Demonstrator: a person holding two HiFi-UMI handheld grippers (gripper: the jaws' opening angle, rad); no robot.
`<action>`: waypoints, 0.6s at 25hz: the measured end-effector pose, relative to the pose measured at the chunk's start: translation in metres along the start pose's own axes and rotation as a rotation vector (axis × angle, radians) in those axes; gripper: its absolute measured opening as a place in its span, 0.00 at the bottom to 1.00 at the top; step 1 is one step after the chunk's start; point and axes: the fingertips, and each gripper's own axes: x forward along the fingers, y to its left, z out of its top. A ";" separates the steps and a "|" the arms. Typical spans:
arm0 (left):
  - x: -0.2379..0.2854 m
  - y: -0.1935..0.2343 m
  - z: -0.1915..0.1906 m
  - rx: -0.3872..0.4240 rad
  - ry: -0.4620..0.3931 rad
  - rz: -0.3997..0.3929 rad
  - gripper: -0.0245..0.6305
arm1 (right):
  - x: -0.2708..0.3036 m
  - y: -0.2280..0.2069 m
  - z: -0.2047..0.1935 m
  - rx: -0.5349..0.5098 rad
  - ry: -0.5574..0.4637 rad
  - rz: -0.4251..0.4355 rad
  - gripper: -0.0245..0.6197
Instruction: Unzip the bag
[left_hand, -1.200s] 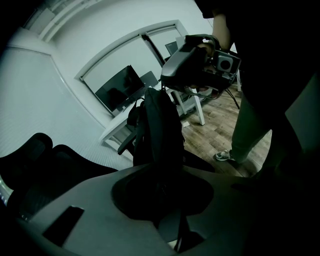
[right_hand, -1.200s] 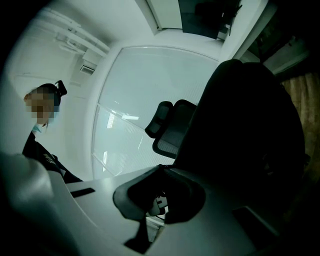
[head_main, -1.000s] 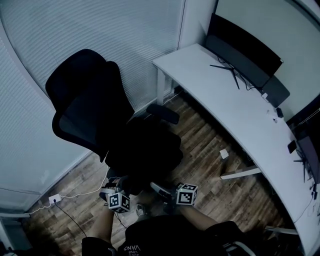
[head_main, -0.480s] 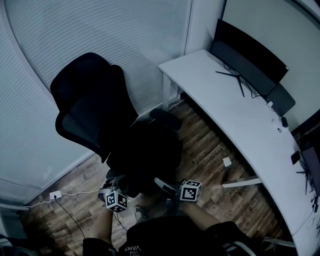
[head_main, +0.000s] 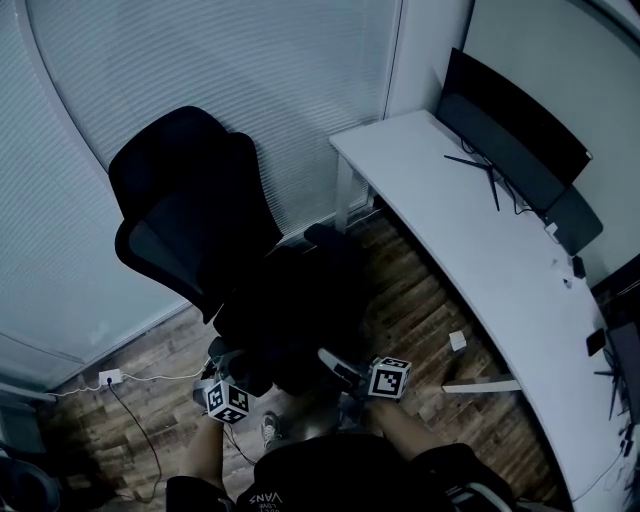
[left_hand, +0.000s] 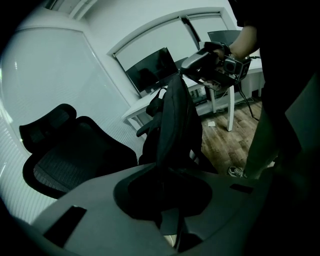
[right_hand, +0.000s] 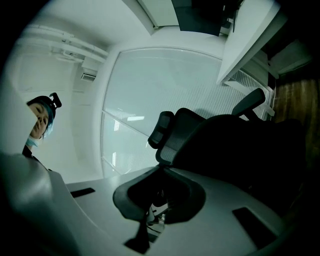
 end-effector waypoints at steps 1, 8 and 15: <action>0.001 0.000 0.001 -0.012 0.008 0.008 0.13 | -0.003 -0.001 0.005 0.004 0.001 0.004 0.11; 0.005 0.001 0.008 -0.071 0.051 0.043 0.13 | -0.021 -0.015 0.037 0.028 -0.008 0.000 0.11; 0.008 -0.003 0.008 -0.108 0.091 0.053 0.13 | -0.040 -0.037 0.069 0.047 -0.058 -0.032 0.11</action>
